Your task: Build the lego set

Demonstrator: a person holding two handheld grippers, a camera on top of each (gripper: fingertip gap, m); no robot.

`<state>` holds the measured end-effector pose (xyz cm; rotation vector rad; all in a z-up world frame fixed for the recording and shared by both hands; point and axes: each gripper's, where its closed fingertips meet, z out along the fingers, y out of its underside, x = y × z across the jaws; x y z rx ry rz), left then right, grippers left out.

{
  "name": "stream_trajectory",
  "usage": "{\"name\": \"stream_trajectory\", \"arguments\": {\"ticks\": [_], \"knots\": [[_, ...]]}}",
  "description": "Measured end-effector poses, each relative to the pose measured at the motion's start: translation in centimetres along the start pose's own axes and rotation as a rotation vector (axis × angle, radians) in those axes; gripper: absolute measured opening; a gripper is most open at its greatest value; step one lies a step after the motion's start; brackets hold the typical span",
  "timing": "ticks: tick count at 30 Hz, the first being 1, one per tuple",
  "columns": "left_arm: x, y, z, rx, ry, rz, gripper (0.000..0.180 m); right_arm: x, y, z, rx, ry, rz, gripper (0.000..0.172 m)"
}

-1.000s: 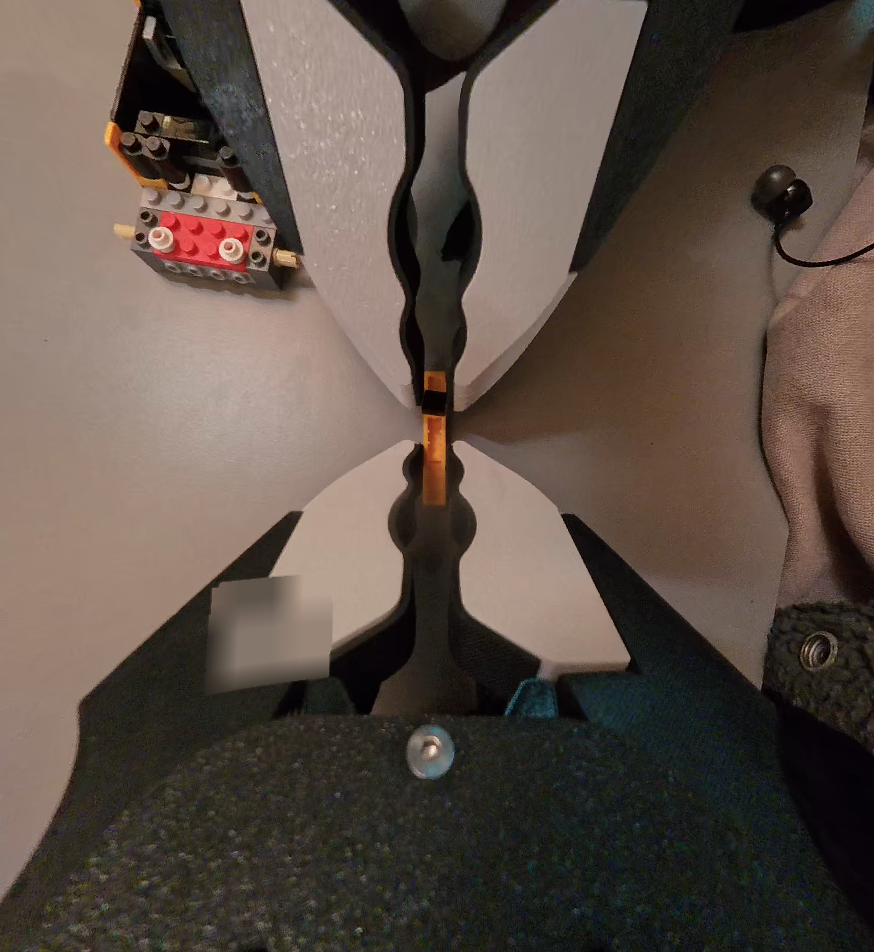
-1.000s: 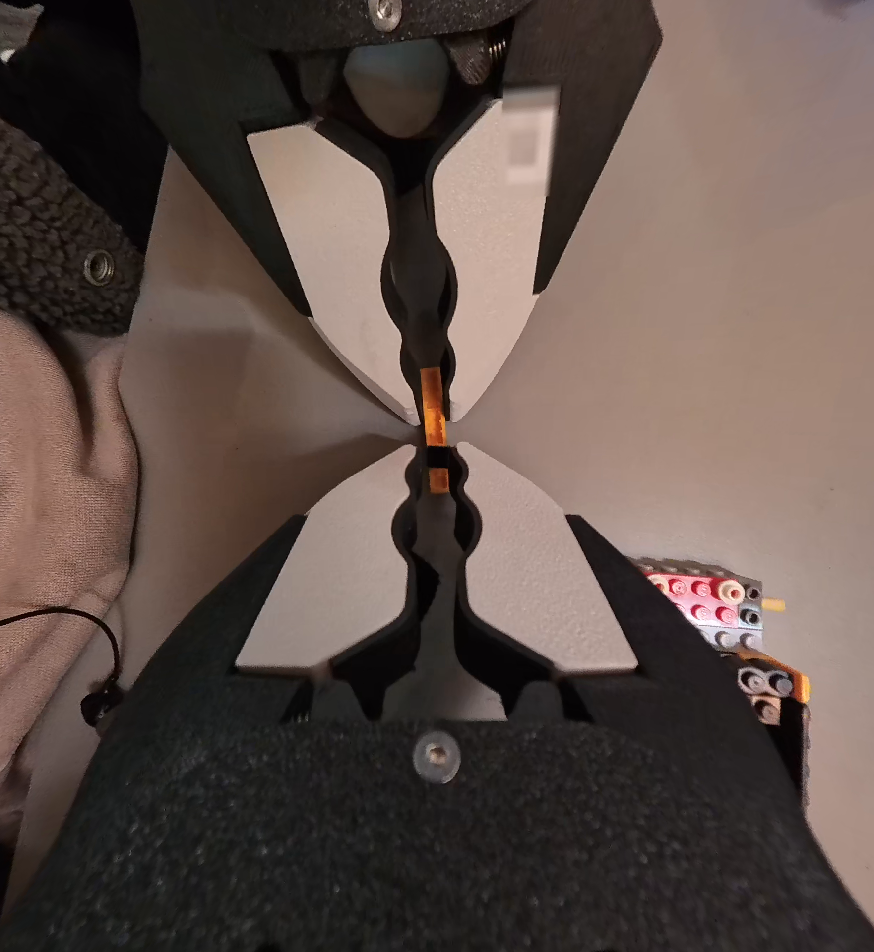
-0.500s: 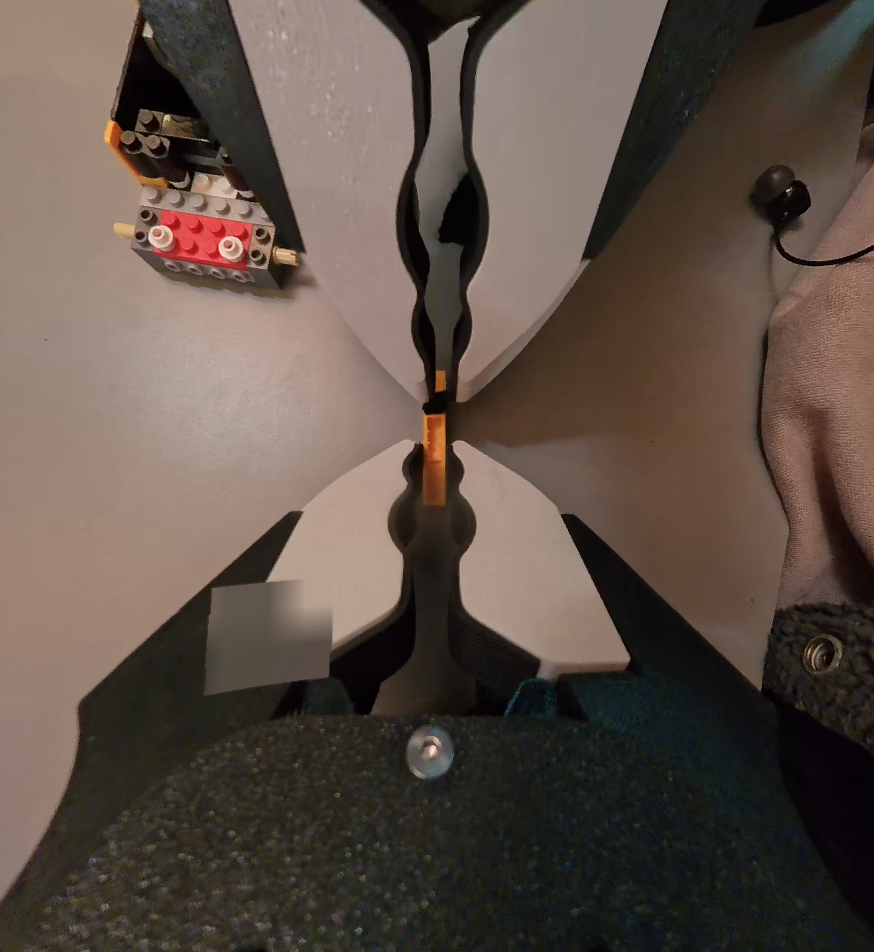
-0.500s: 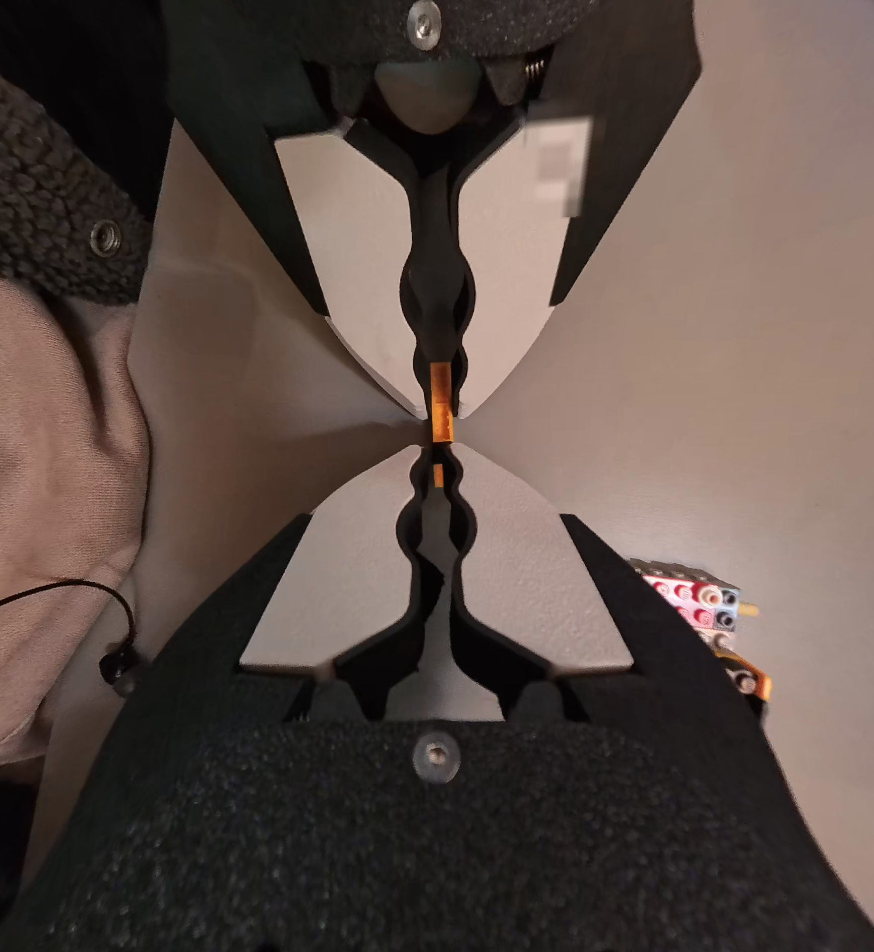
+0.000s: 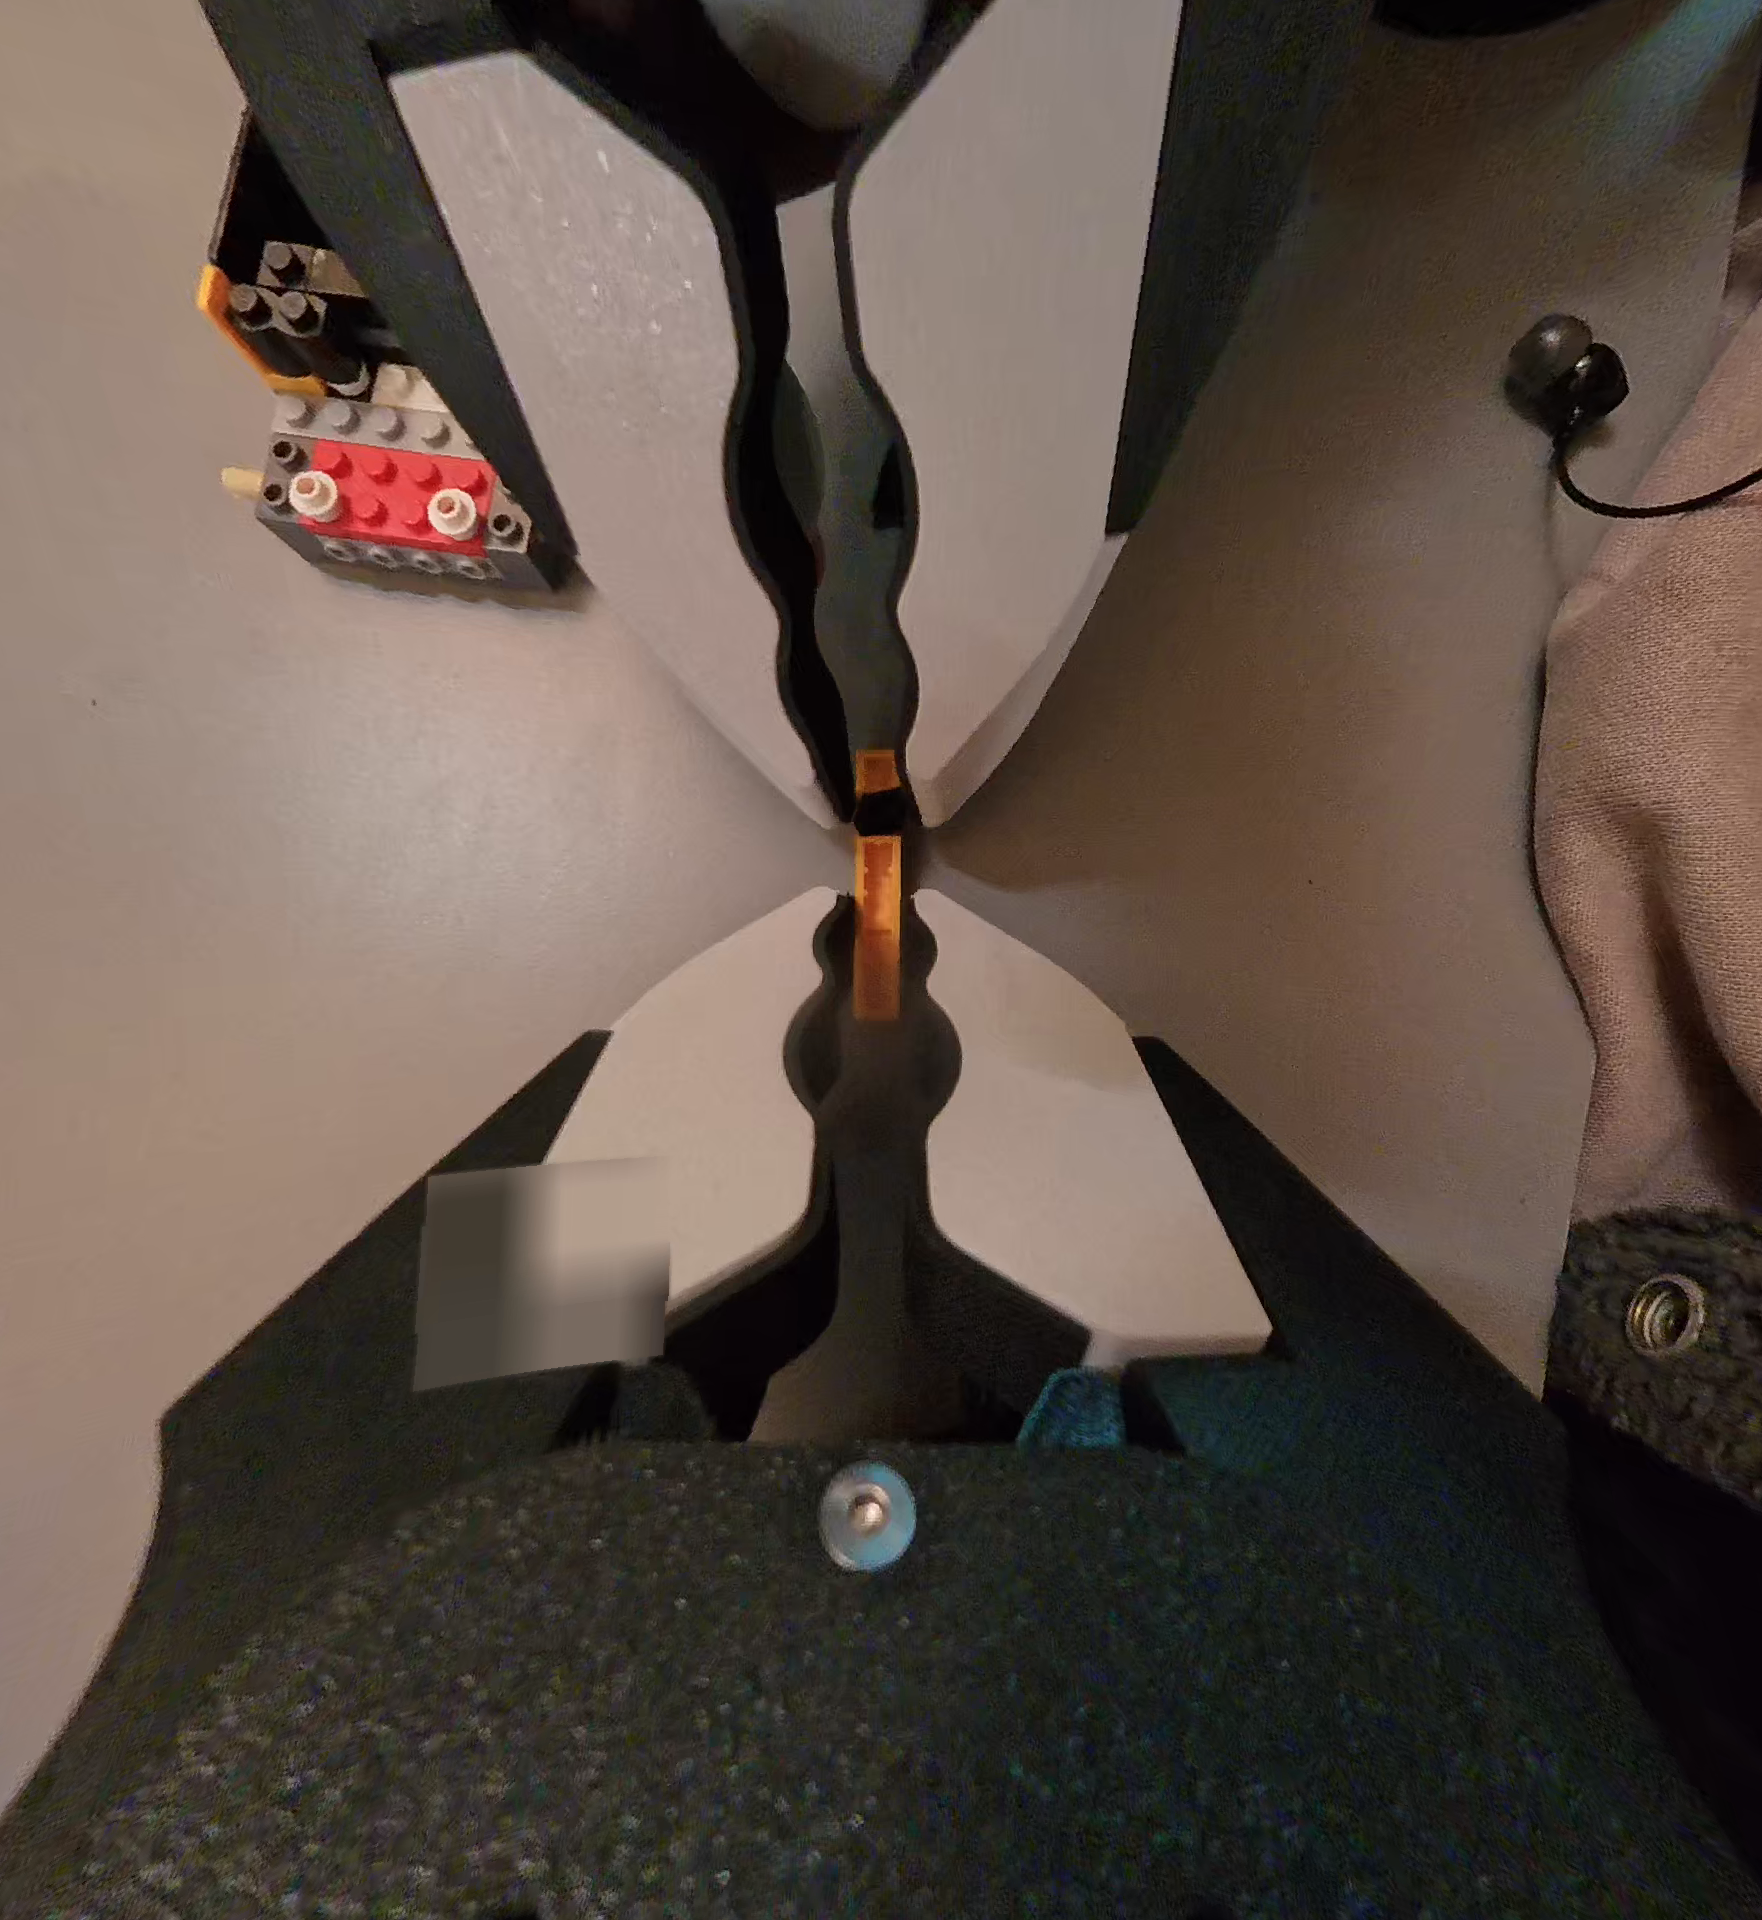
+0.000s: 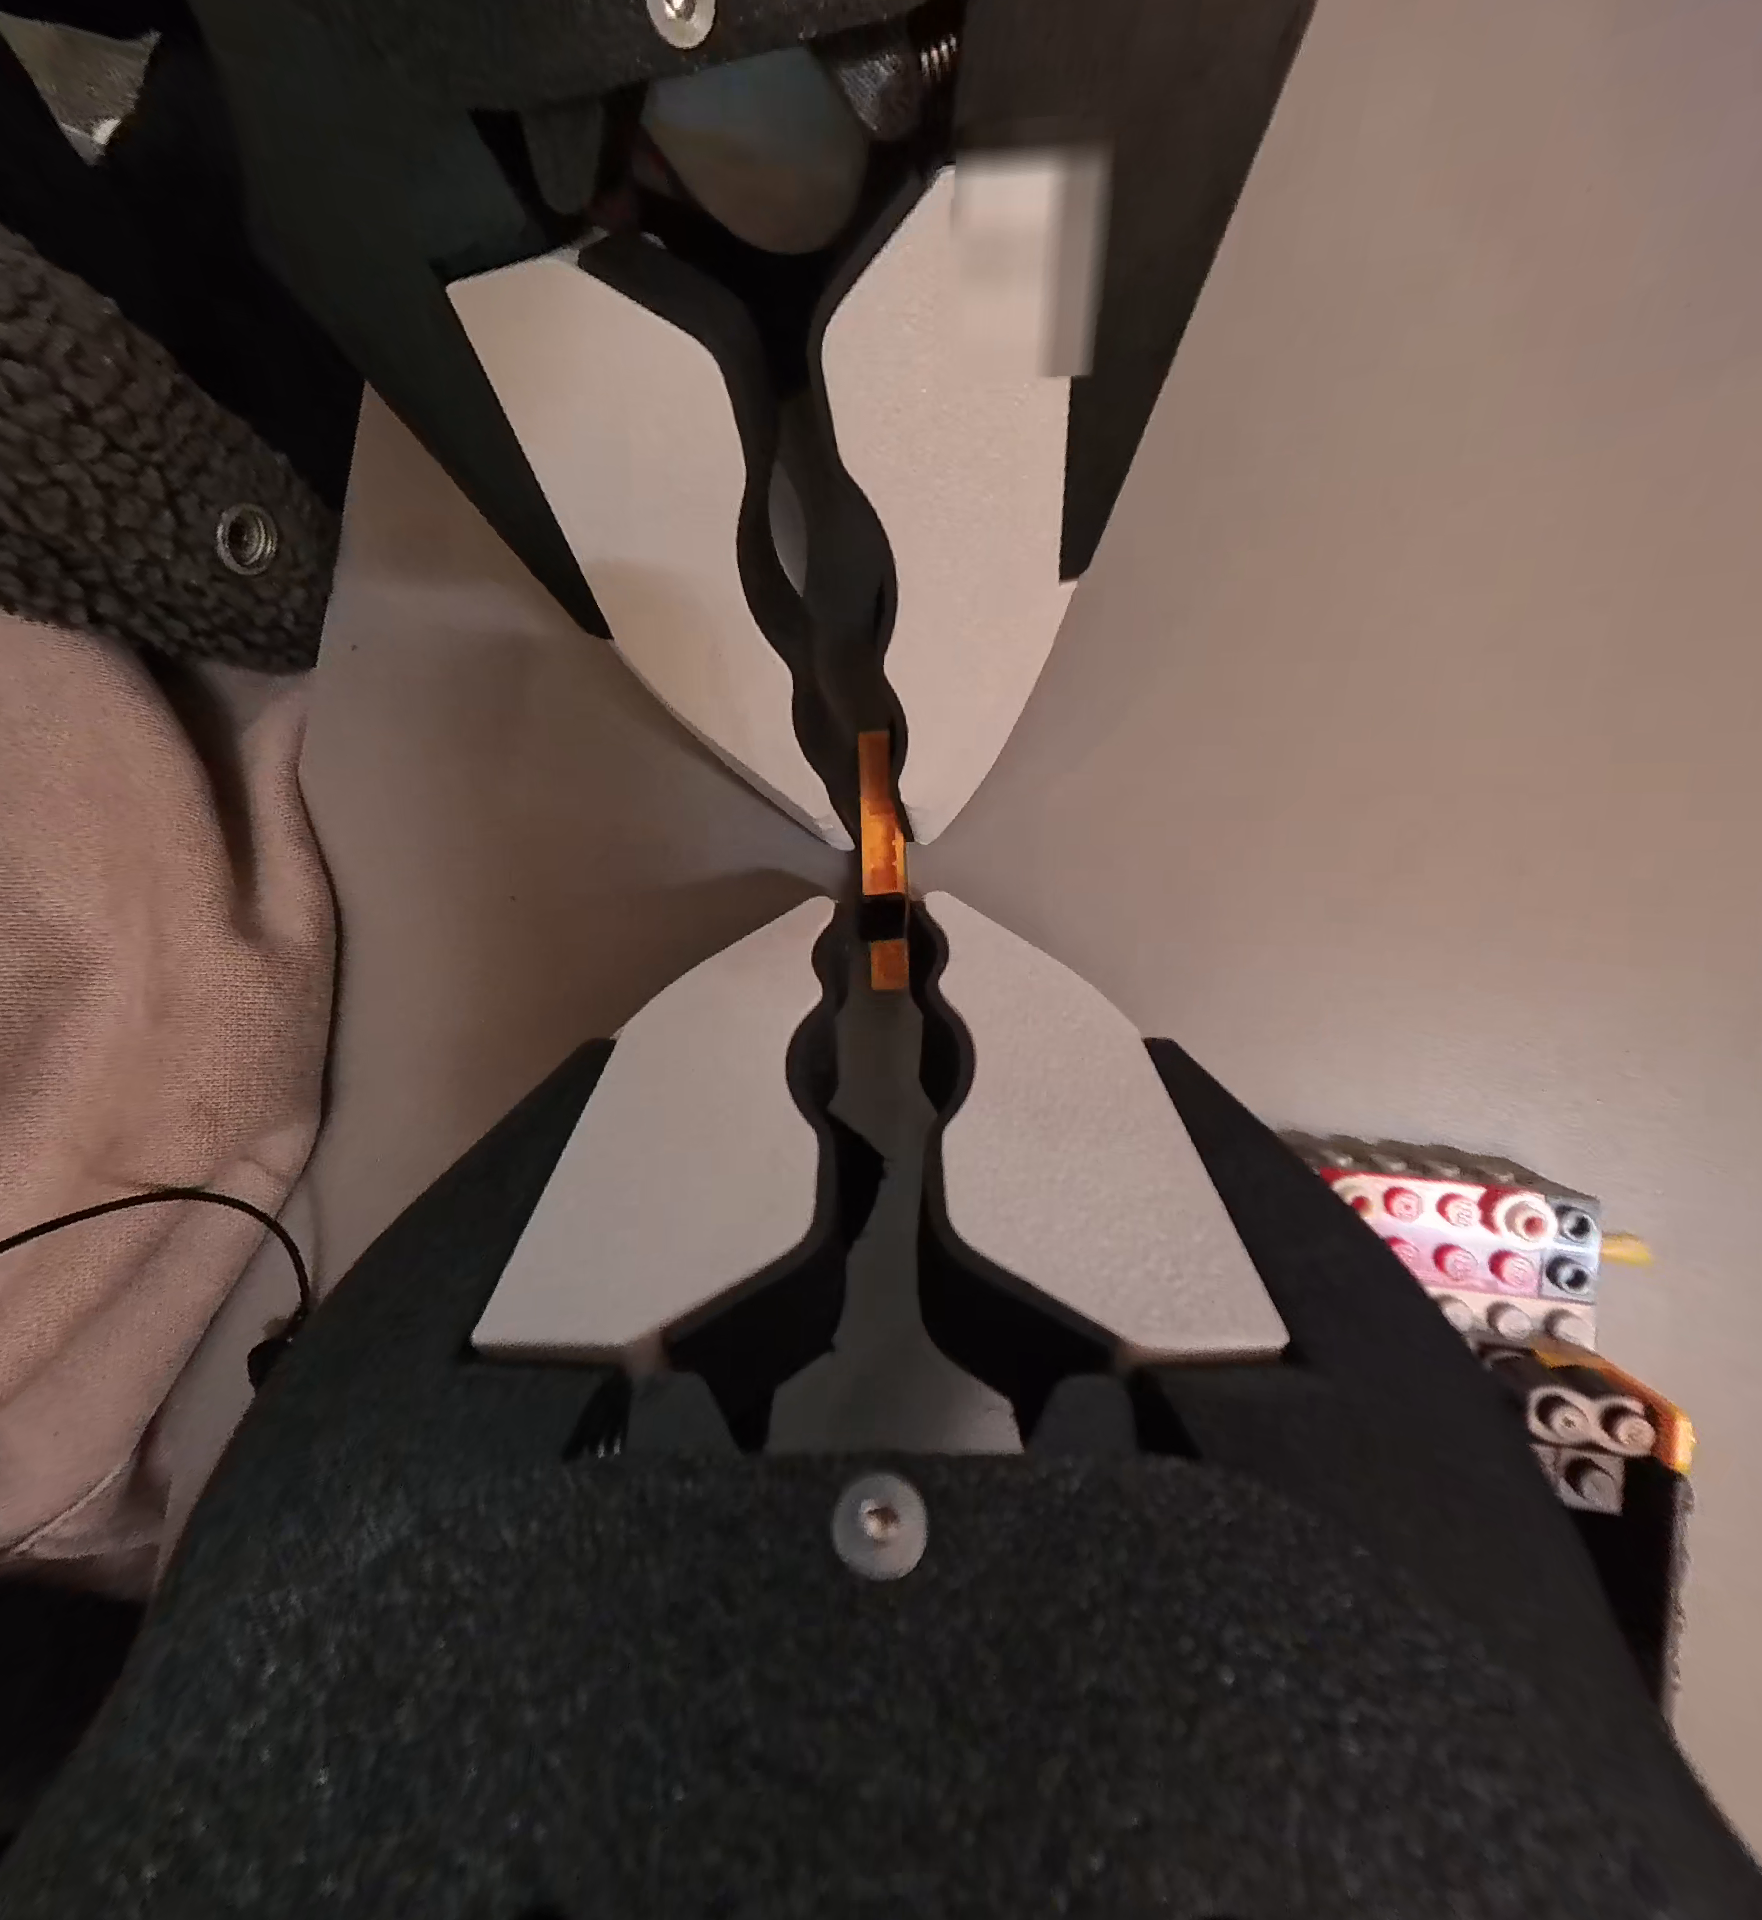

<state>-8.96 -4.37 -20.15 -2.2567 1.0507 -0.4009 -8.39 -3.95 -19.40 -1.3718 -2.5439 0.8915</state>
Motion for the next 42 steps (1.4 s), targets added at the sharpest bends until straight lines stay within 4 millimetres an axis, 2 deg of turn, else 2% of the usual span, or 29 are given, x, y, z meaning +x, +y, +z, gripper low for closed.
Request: {"name": "stream_trajectory", "arguments": {"ticks": [16, 27, 33, 38, 42], "knots": [[0.1, 0.0, -0.1, 0.007, 0.004, -0.005, 0.008, 0.3, 0.2, -0.1, -0.12, 0.083, -0.06, 0.008], [0.2, 0.1, -0.1, 0.002, 0.004, -0.006, 0.008, 0.1, 0.3, 0.5, -0.096, 0.086, -0.038, 0.012], [0.2, 0.1, -0.2, 0.005, 0.002, -0.005, 0.008, 0.0, 0.3, 0.1, -0.05, 0.072, -0.012, 0.015], [0.1, -0.5, -0.6, 0.05, -0.022, 0.028, 0.008, -0.3, 0.7, -1.1, 0.043, 0.017, 0.111, 0.019], [0.3, -1.4, -1.0, 0.095, -0.075, 0.114, 0.008, -0.7, 0.6, -2.4, 0.192, -0.044, 0.272, 0.026]]}}
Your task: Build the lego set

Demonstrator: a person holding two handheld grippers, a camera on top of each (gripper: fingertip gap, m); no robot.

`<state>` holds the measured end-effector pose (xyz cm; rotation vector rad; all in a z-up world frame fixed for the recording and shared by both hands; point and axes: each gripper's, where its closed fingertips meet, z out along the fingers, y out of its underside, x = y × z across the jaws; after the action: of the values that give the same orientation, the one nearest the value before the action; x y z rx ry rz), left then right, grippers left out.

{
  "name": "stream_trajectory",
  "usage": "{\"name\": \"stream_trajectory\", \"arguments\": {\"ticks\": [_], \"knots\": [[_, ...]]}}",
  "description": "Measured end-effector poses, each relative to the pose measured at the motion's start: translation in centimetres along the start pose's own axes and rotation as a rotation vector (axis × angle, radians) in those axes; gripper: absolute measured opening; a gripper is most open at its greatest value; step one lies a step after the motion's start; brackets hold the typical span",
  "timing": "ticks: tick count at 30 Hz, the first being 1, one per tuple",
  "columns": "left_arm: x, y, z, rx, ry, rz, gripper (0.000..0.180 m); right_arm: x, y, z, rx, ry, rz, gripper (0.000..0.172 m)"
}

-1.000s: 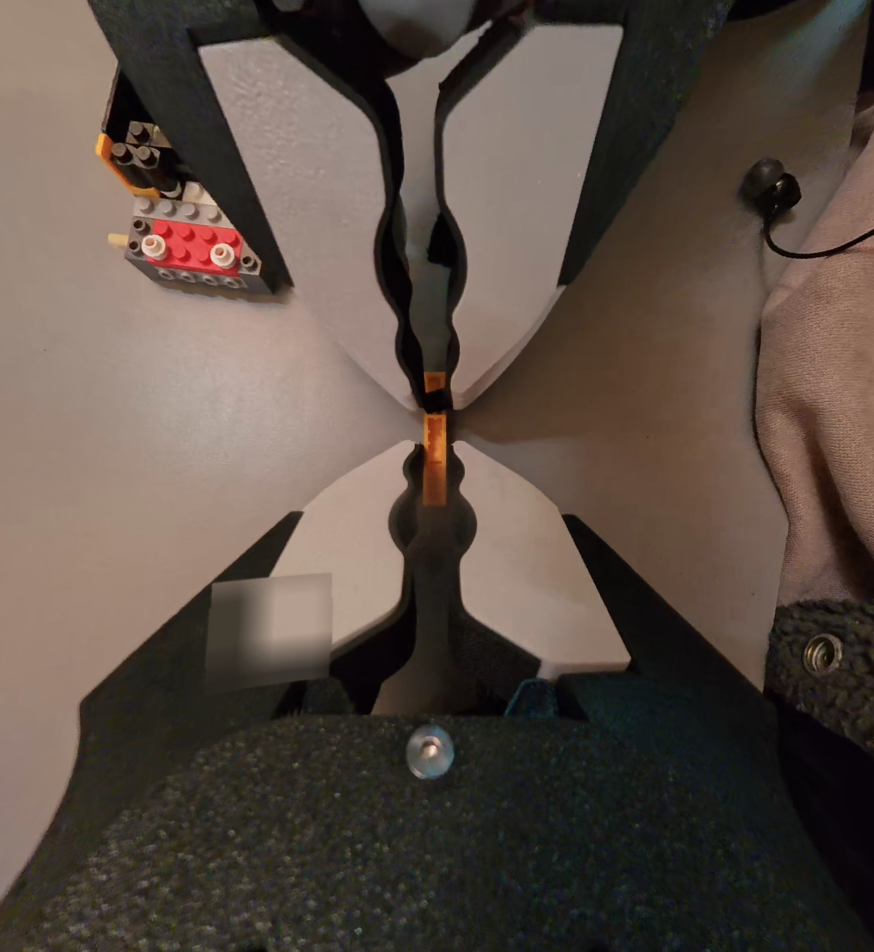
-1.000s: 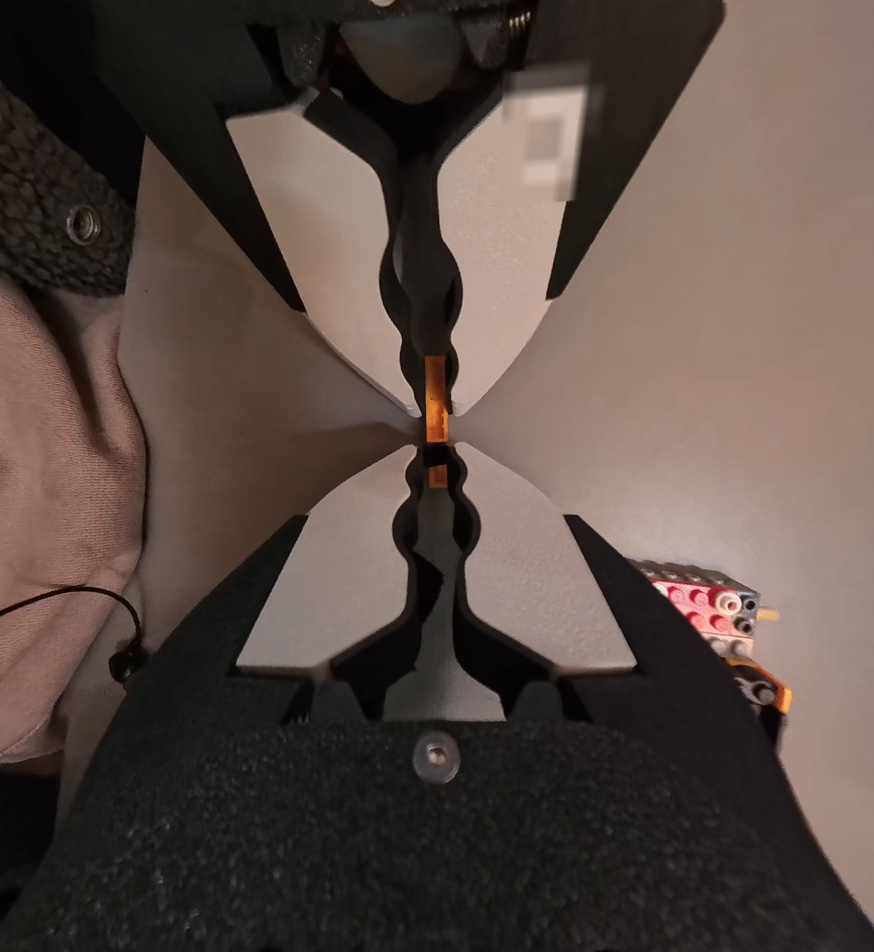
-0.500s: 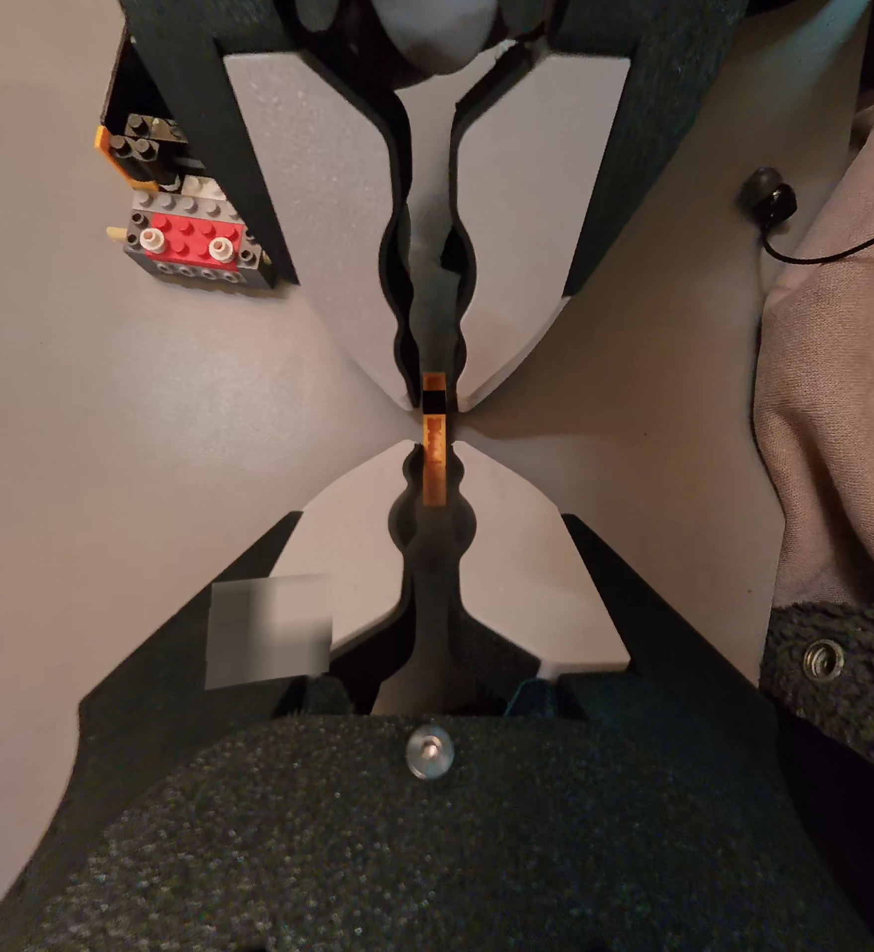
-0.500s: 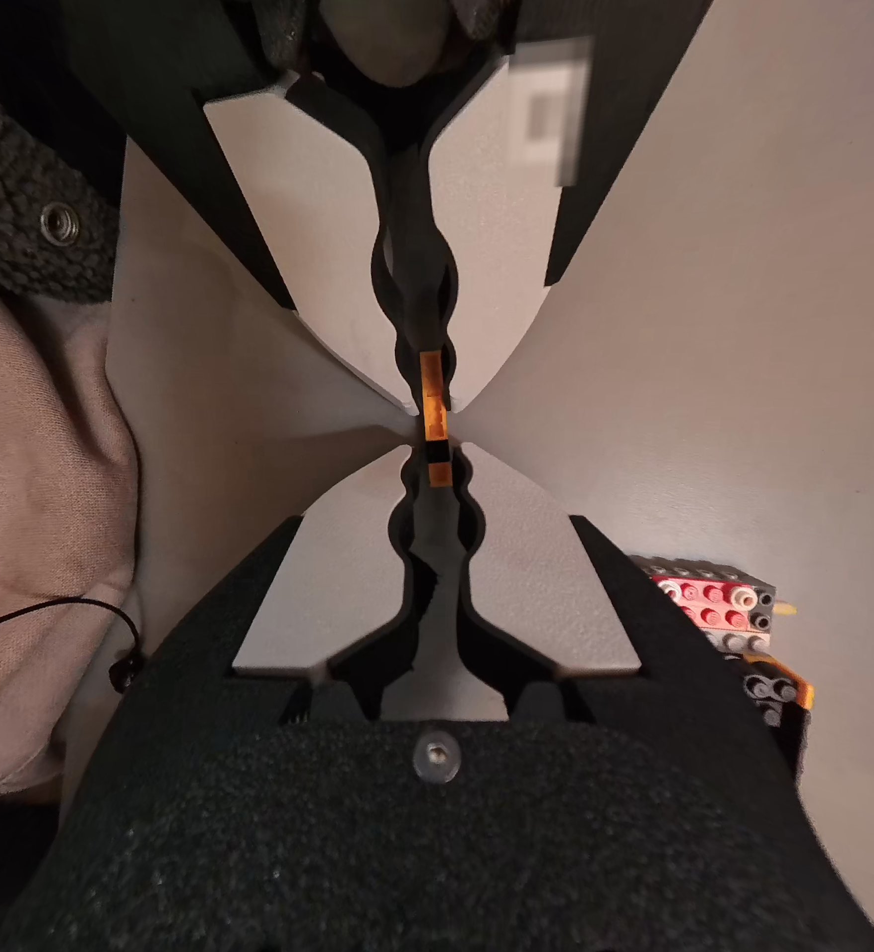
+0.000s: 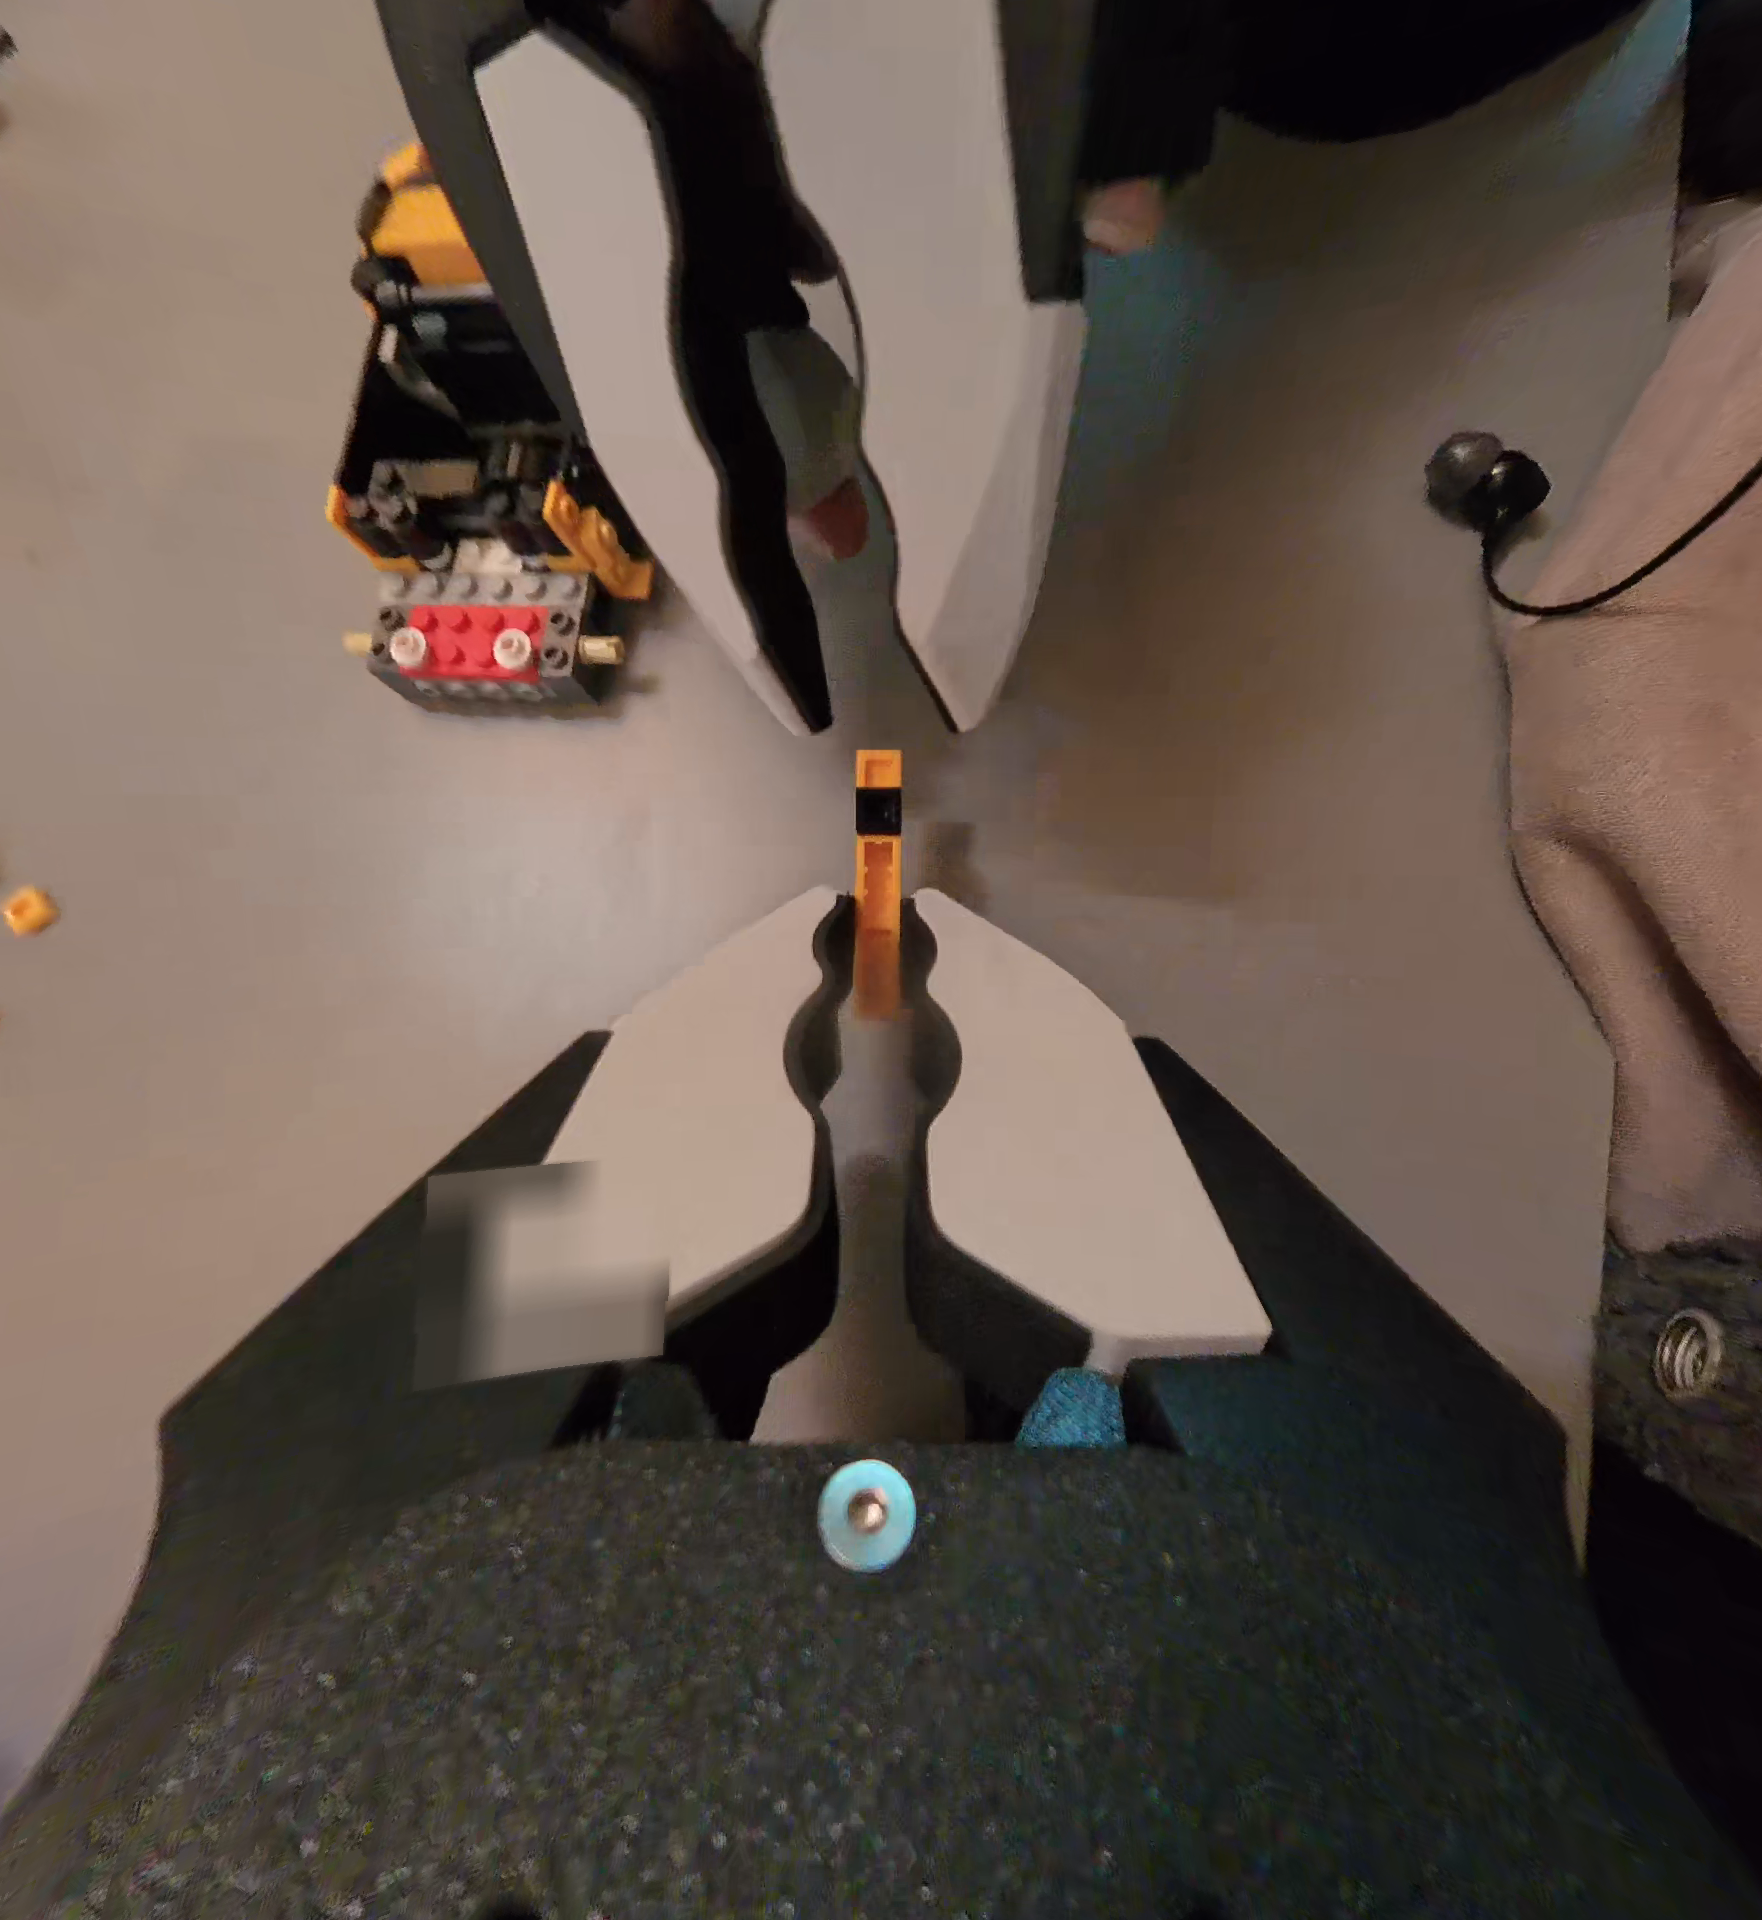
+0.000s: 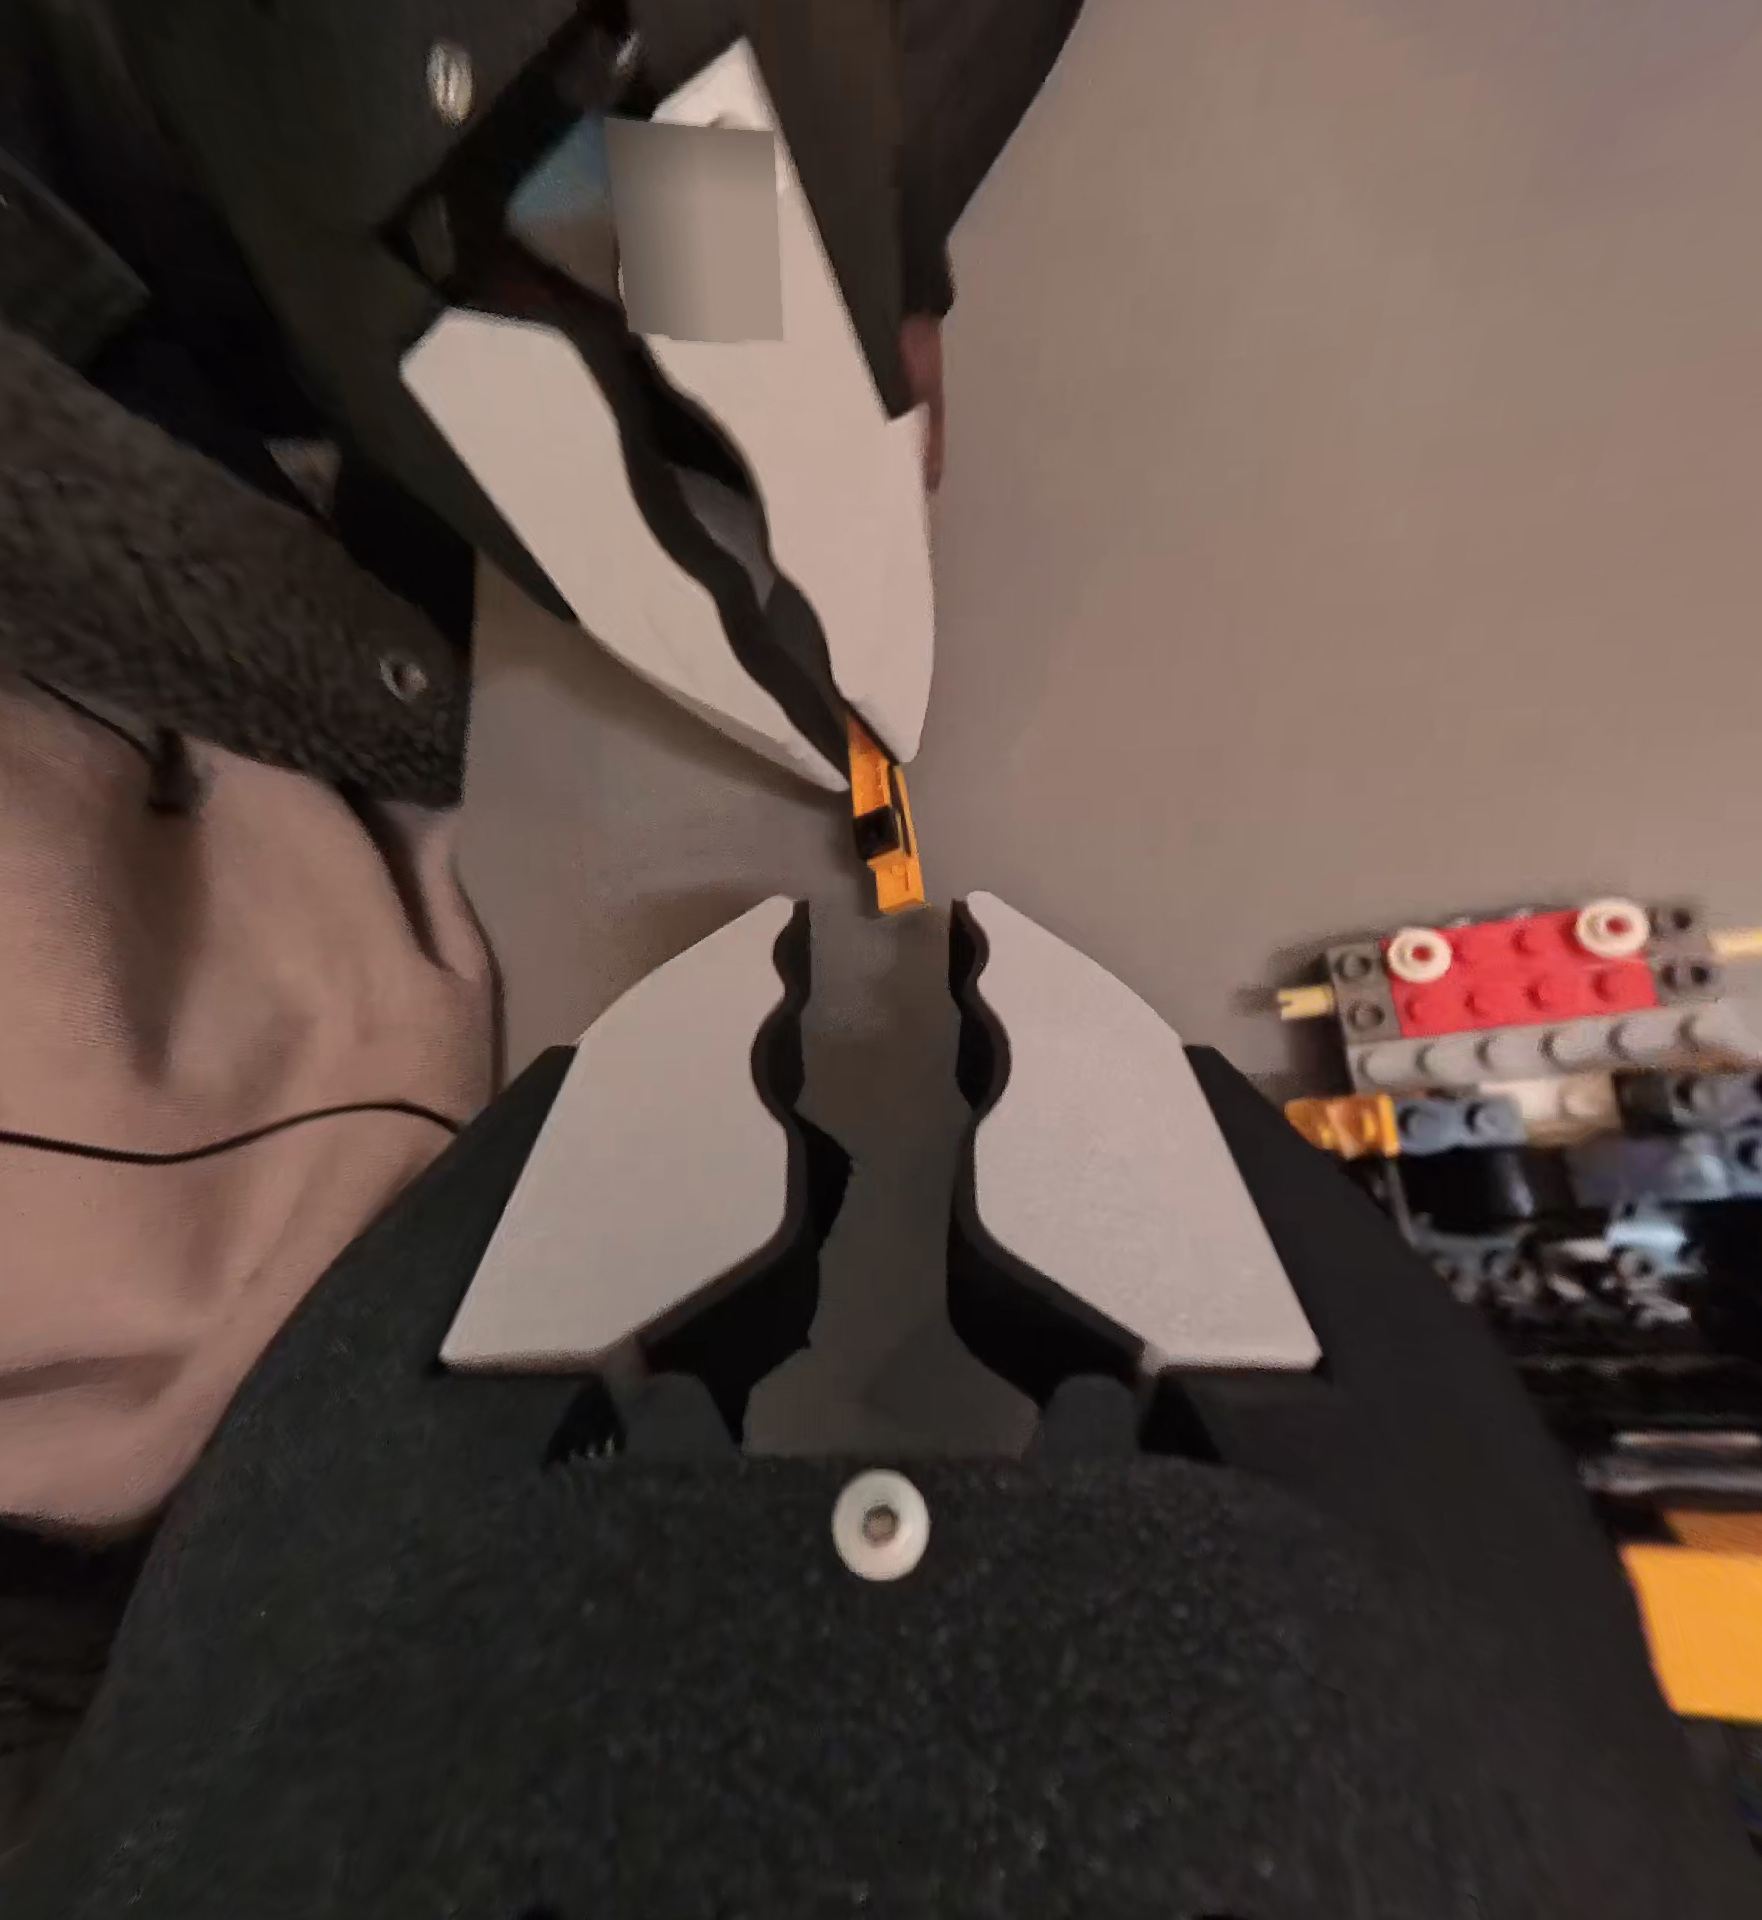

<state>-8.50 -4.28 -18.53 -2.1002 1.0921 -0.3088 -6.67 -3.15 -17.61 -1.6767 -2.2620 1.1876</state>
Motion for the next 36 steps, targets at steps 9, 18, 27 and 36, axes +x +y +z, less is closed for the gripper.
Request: {"name": "stream_trajectory", "arguments": {"ticks": [9, 18, 27, 36], "knots": [[0.5, -2.8, 0.2, 0.06, -0.155, 0.145, 0.008, -0.9, 0.1, -1.5, 0.238, -0.078, 0.389, 0.034], [-0.1, -3.5, 0.6, 0.063, -0.231, 0.19, 0.008, -0.5, -0.1, -1.9, 0.375, -0.081, 0.505, 0.024], [-0.8, -4.4, -0.3, 0.101, -0.331, 0.24, 0.008, -0.7, -1.3, -2.4, 0.476, -0.053, 0.429, 0.011], [-1.2, -5.7, -1.4, 0.139, -0.466, 0.356, 0.008, -1.1, -2.2, -3.5, 0.539, 0.12, 0.194, 0.01]]}}
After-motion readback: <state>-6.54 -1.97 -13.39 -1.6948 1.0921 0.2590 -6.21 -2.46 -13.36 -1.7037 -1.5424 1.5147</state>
